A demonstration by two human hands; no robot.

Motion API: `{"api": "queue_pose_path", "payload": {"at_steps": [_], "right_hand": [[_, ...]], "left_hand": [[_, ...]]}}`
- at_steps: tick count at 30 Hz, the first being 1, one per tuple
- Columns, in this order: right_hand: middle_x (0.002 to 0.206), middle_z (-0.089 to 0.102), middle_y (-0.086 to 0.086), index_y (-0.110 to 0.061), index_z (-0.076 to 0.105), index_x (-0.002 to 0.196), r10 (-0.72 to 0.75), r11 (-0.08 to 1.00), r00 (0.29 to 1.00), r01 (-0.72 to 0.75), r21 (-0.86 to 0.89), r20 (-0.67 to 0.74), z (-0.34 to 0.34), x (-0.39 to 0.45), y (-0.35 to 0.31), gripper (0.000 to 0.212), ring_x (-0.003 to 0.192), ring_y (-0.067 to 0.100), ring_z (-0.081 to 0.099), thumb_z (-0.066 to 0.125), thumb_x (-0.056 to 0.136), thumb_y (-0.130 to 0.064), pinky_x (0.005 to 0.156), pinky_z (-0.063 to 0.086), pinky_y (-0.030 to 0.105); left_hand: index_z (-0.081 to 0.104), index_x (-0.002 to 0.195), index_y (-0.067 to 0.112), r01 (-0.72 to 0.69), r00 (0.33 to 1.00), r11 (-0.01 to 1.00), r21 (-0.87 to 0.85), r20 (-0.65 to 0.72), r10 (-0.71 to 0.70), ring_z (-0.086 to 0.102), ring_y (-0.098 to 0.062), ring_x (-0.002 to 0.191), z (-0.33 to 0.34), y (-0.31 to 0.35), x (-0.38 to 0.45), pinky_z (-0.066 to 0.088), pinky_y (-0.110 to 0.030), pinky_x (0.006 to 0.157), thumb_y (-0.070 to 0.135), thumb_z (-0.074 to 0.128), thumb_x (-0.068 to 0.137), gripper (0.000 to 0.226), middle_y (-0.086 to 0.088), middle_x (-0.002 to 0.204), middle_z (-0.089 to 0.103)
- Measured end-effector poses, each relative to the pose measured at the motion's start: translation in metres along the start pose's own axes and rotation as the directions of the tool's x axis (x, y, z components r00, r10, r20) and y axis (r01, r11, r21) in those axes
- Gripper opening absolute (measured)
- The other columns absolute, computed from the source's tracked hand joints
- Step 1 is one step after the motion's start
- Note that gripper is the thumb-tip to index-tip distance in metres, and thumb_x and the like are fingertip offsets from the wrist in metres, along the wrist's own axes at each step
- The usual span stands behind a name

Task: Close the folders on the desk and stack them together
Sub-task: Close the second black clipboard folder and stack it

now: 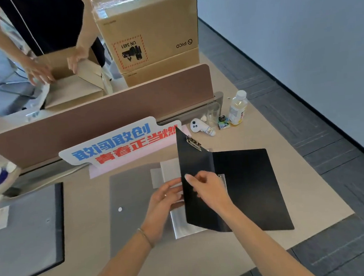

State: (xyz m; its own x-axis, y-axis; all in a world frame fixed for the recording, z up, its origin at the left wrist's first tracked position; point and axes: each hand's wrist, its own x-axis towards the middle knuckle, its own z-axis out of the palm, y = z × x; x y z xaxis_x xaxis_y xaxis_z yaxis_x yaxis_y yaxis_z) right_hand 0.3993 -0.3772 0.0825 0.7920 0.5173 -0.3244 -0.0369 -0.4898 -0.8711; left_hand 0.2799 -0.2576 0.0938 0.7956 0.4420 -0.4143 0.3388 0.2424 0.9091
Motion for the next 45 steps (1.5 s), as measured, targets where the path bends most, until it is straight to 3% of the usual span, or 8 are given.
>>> {"api": "queue_pose_path", "payload": {"at_steps": [4,10,16,22,28,35,41,45], "right_hand": [[0.061,0.061,-0.004,-0.022,0.063,0.066,-0.089,0.972,0.990,0.061,-0.229,-0.111,-0.019,-0.006,-0.019,0.038,0.061,0.010,0.062,0.059,0.083,-0.055,0.059,0.047,0.025],[0.066,0.061,-0.006,-0.027,0.059,0.071,-0.093,0.965,0.972,0.034,-0.262,-0.217,-0.060,-0.013,-0.012,0.020,0.063,0.007,0.060,0.062,0.086,-0.040,0.059,0.046,0.023],[0.079,0.066,-0.014,-0.029,0.066,0.094,-0.083,0.949,0.947,-0.020,-0.314,-0.312,-0.125,-0.011,0.021,0.008,0.076,0.005,0.063,0.066,0.088,-0.035,0.063,0.045,0.020],[0.096,0.071,-0.003,-0.025,0.060,0.128,-0.026,0.904,0.871,-0.189,-0.383,-0.491,-0.172,-0.014,0.077,0.039,0.086,0.019,0.067,0.067,0.089,-0.024,0.074,0.054,0.031],[0.132,0.056,0.005,-0.025,0.052,0.139,0.161,0.882,0.846,-0.354,-0.310,-0.508,-0.175,-0.010,0.147,0.059,0.109,0.026,0.061,0.070,0.084,-0.015,0.087,0.053,0.038],[0.146,0.052,0.004,-0.019,0.044,0.147,0.322,0.913,0.872,-0.389,-0.122,-0.368,-0.154,-0.014,0.190,0.063,0.130,0.028,0.051,0.063,0.088,-0.012,0.107,0.042,0.041],[0.148,0.052,0.002,-0.018,0.044,0.147,0.329,0.929,0.876,-0.368,-0.045,-0.353,-0.150,-0.017,0.197,0.061,0.135,0.026,0.047,0.058,0.089,-0.006,0.109,0.040,0.039],[0.149,0.051,0.001,-0.020,0.044,0.147,0.340,0.928,0.876,-0.371,-0.027,-0.341,-0.147,-0.015,0.196,0.059,0.136,0.026,0.045,0.056,0.091,-0.007,0.109,0.039,0.040]], "left_hand": [[0.069,0.126,0.018,-0.008,0.999,1.000,-0.002,0.052,0.008,0.071,-0.021,0.109,0.032,0.006,0.000,0.058,-0.036,0.095,0.019,0.052,0.102,0.029,-0.003,0.120,0.073],[0.075,0.114,0.017,0.038,0.999,0.999,-0.015,-0.032,-0.039,0.072,-0.025,0.103,0.064,0.001,0.010,0.059,-0.039,0.093,0.020,0.049,0.103,0.028,-0.006,0.114,0.075],[0.072,0.113,0.018,0.139,0.988,0.987,0.074,-0.083,-0.133,0.069,-0.025,0.103,0.086,-0.032,0.030,0.058,-0.034,0.092,0.023,0.046,0.104,0.028,-0.006,0.116,0.070],[0.069,0.116,0.017,0.239,0.966,0.958,0.155,-0.136,-0.219,0.066,-0.023,0.104,0.104,-0.066,0.050,0.056,-0.033,0.091,0.025,0.047,0.103,0.027,-0.005,0.118,0.069],[0.062,0.129,0.021,0.337,0.941,0.905,0.259,-0.138,-0.310,0.058,-0.027,0.119,0.124,-0.089,0.071,0.049,-0.042,0.107,0.018,0.049,0.098,0.033,-0.006,0.133,0.060],[0.049,0.133,0.019,0.444,0.894,0.891,0.098,-0.109,-0.434,0.056,-0.028,0.110,0.140,-0.085,0.079,0.050,-0.035,0.087,0.016,0.047,0.102,0.030,-0.009,0.125,0.056],[0.068,0.117,0.016,0.400,0.912,0.915,0.058,-0.127,-0.390,0.059,-0.020,0.084,0.143,-0.075,0.087,0.046,-0.030,0.072,0.018,0.054,0.100,0.022,0.000,0.095,0.068],[0.059,0.124,0.011,0.356,0.932,0.932,0.062,-0.102,-0.349,0.062,-0.014,0.084,0.148,-0.067,0.086,0.052,-0.028,0.070,0.013,0.068,0.092,0.034,-0.005,0.110,0.067]]}}
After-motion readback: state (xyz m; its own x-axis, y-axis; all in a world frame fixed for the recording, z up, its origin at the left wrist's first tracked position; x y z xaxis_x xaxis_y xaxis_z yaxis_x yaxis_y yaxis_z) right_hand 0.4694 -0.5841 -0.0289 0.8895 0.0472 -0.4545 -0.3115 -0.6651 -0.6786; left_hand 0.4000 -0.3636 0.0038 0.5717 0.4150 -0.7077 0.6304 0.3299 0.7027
